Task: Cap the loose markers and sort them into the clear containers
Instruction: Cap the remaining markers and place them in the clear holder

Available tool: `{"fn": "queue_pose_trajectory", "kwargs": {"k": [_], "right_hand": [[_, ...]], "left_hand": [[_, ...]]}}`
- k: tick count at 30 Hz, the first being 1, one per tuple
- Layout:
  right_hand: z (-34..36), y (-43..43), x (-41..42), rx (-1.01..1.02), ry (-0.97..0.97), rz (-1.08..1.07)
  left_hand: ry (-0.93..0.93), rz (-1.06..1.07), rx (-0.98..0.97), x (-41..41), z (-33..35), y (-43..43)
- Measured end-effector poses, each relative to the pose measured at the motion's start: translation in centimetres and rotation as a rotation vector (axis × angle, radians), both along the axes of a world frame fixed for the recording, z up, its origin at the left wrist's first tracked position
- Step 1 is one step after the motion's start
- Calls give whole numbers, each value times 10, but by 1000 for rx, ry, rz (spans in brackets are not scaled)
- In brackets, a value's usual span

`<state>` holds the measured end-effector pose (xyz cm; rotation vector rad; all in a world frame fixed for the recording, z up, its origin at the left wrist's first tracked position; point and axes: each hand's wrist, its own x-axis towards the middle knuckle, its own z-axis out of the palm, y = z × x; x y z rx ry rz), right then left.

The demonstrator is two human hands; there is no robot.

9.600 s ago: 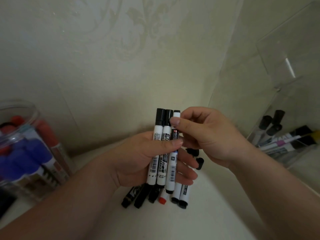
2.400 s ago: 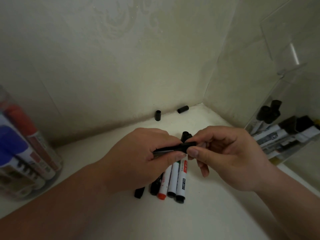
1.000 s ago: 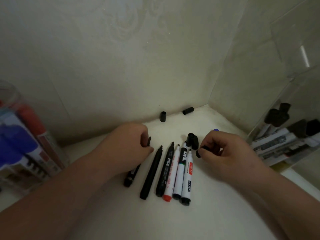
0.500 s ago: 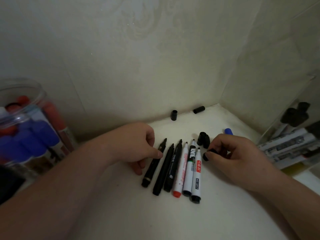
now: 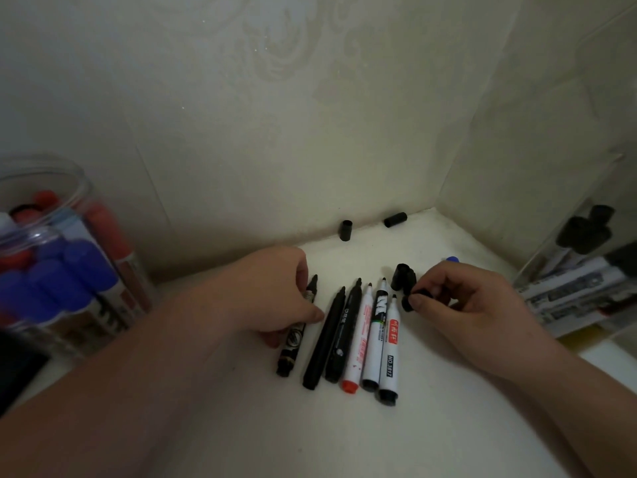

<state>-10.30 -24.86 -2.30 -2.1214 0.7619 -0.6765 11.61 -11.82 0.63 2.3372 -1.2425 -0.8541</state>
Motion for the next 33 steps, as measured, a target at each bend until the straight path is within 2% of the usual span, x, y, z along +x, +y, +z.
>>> {"fn": "queue_pose_trajectory", "kwargs": {"k": [5,9,15,19,24,28,31,33], "right_hand": [[-1,-3,0,22,30,12],[-3,-4,-1,13,69,27],[-1,-2,-1,-33,96,43],[-1,-1,-1,-32,100,46],[-1,-1,-1,-45,87,44],[-2,-2,0,-43,82,37],[-2,-2,-1,-46,90,39],[-1,-1,-1,-46,90,36]], "left_hand": [[52,53,-14,-1,-2,-1],[-25,19,43,-5,-1,-2],[-75,23,16,-9,-5,-3],[-235,-10,-15,-13,-13,-3],[-132,34,-22,-10,-10,-3],[-226,17,-41,-13,-11,-3],[-197,42,-62,-15,-10,-3],[-268,14,-33,-19,-12,-3]]}}
